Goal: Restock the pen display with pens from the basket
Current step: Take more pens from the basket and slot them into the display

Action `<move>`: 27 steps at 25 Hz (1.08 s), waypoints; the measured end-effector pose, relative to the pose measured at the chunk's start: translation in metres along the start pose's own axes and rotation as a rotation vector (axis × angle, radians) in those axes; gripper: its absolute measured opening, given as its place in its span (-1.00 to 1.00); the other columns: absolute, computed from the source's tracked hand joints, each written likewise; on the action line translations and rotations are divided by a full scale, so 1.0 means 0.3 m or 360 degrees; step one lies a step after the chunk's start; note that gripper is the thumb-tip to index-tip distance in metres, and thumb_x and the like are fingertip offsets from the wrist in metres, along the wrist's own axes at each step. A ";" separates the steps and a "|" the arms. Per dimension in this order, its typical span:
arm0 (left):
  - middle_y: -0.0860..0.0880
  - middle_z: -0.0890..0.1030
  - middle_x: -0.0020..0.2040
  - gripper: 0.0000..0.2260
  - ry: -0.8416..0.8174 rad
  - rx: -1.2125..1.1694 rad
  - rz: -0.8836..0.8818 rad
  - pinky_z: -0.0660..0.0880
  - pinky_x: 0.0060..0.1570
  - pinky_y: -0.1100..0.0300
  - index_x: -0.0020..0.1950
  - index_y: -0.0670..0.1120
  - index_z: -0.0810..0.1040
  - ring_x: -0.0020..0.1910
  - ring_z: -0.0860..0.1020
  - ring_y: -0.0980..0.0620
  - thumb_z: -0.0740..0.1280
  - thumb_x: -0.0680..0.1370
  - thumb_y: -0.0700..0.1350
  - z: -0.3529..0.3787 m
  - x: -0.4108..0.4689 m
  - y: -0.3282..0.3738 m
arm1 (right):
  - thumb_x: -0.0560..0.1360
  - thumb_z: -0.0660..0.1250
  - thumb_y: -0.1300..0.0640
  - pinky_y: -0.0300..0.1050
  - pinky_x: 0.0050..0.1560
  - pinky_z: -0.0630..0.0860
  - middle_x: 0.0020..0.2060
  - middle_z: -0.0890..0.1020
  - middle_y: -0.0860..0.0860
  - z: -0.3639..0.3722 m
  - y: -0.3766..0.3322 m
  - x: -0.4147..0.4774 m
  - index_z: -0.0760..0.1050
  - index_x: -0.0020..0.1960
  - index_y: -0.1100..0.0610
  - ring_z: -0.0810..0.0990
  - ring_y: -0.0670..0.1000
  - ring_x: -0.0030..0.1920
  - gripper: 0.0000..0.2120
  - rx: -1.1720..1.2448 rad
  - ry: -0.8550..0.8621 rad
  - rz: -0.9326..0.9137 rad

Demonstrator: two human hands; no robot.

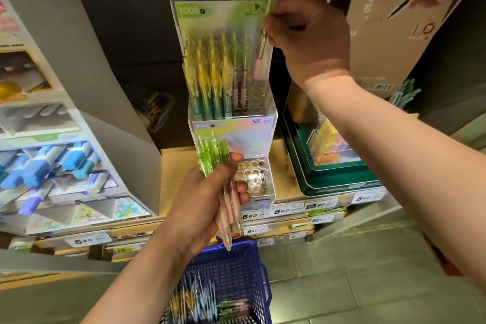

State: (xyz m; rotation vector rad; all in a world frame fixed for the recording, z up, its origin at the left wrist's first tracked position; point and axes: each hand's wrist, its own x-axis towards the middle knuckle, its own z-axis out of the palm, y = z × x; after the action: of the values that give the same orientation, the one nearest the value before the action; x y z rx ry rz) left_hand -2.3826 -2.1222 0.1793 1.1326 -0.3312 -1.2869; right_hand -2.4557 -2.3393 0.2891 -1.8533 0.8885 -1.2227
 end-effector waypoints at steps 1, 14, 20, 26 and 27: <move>-0.13 0.58 -0.29 -0.81 -0.0013 0.0022 -0.0001 0.60 -0.25 0.12 0.23 -0.15 0.62 -0.31 0.60 -0.04 0.36 0.64 -0.16 0.003 0.001 0.002 | 0.49 0.46 0.16 0.03 0.04 0.65 -0.16 0.72 -0.03 0.005 0.003 0.000 0.65 -0.02 0.04 0.72 0.00 -0.12 -0.93 -0.0016 -0.0004 -0.0032; -0.16 0.64 -0.21 -0.83 0.0008 0.0058 0.0059 0.61 -0.27 0.19 0.02 -0.13 0.69 -0.27 0.64 -0.02 0.48 0.49 -0.07 0.037 0.001 0.031 | 0.52 0.44 0.05 -0.21 0.17 0.53 -0.06 0.72 -0.10 0.015 0.035 -0.068 0.68 0.09 0.02 0.67 -0.11 -0.02 -0.83 -0.0508 -0.0282 0.0155; -0.14 0.68 -0.20 -0.86 -0.0007 0.0062 0.0135 0.61 -0.26 0.20 -0.04 -0.06 0.73 -0.26 0.66 0.00 0.46 0.49 -0.03 0.056 0.002 0.050 | 0.54 0.31 -0.25 -0.17 -0.11 0.57 -0.34 0.69 -0.10 -0.025 -0.009 -0.162 0.65 -0.26 0.02 0.64 -0.13 -0.28 -0.60 -0.0756 -0.0641 0.0427; -0.16 0.71 -0.15 -0.76 -0.0040 0.0062 0.0161 0.62 -0.24 0.21 0.07 -0.14 0.73 -0.22 0.69 0.00 0.43 0.51 -0.03 0.068 0.007 0.049 | 0.50 0.49 0.09 -0.38 -0.34 0.46 -0.35 0.66 -0.14 -0.056 0.030 -0.335 0.68 0.02 0.08 0.57 -0.25 -0.35 -0.88 0.0239 -0.1009 0.0932; -0.17 0.72 -0.13 -0.75 -0.0032 0.0057 0.0158 0.62 -0.23 0.20 0.07 -0.14 0.73 -0.21 0.70 -0.01 0.43 0.50 -0.02 0.069 0.007 0.049 | 0.50 0.48 0.09 -0.38 -0.32 0.45 -0.33 0.64 -0.13 -0.053 0.033 -0.335 0.67 0.05 0.09 0.56 -0.24 -0.34 -0.86 0.0263 -0.1033 0.0957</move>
State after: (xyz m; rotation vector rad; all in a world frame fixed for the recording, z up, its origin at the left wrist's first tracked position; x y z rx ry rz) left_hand -2.3890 -2.1357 0.1998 1.1205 -0.4219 -1.2095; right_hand -2.5030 -2.2624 0.2417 -1.5290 0.8411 -0.2818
